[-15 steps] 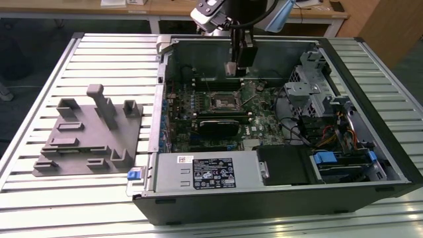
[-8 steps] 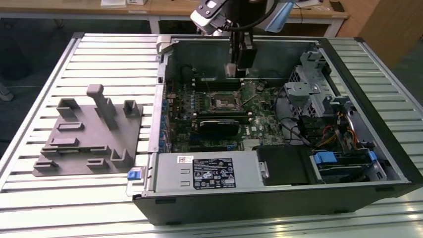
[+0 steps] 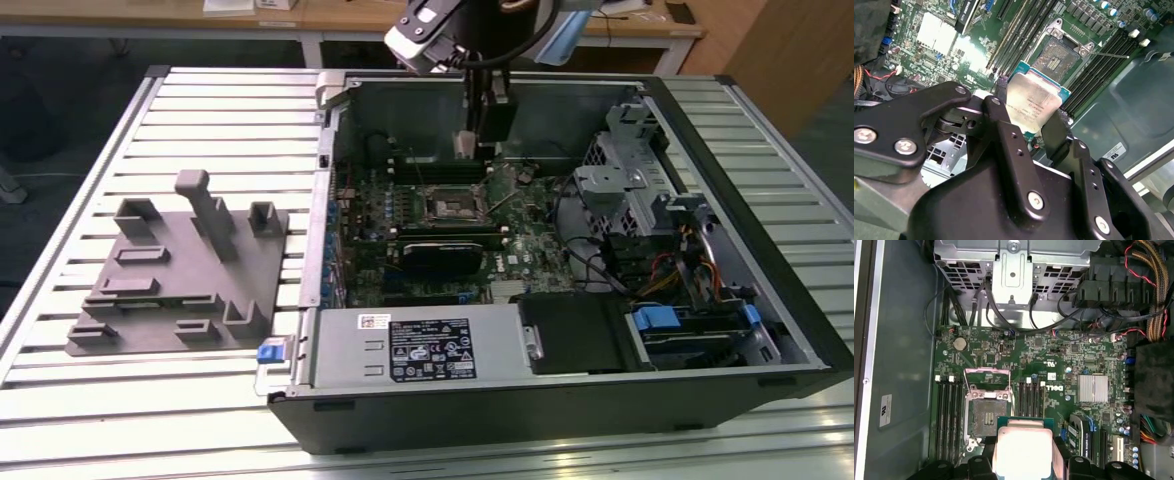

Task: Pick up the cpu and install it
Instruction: 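Place the cpu into insertion slot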

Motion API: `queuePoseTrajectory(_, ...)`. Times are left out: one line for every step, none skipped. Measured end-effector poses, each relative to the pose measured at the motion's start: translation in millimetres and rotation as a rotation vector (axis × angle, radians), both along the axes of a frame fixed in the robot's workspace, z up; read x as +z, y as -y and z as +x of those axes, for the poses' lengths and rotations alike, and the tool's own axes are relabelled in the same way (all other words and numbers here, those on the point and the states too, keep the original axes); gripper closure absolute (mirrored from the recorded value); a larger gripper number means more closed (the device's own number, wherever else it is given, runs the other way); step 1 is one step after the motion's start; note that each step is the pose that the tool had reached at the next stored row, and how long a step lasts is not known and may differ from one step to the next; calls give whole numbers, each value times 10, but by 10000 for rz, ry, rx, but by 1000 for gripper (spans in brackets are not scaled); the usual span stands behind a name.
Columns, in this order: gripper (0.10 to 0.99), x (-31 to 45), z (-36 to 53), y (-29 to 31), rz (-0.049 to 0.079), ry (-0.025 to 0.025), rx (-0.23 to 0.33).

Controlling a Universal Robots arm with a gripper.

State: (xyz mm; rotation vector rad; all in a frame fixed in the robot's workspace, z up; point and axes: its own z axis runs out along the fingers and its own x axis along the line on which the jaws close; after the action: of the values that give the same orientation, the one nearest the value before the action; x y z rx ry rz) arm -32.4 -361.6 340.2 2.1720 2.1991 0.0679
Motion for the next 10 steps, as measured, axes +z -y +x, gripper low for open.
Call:
queuePoseTrajectory(561,-7,-1,0,0,1,-10)
queuePoseTrajectory(561,-15,-1,0,2,1,-19)
queuePoseTrajectory(561,-21,-1,-1,1,1,-28)
queuePoseTrajectory(561,-28,-1,-2,0,0,-39)
queuePoseTrajectory(561,-36,-1,-5,0,0,-52)
queuePoseTrajectory(561,-43,-2,-11,0,1,-72)
queuePoseTrajectory(561,-52,-2,-22,1,1,-94)
queuePoseTrajectory(561,-62,-1,-34,1,1,-122)
queuePoseTrajectory(561,-74,-1,-47,1,1,-149)
queuePoseTrajectory(561,-87,-1,-55,0,0,-153)
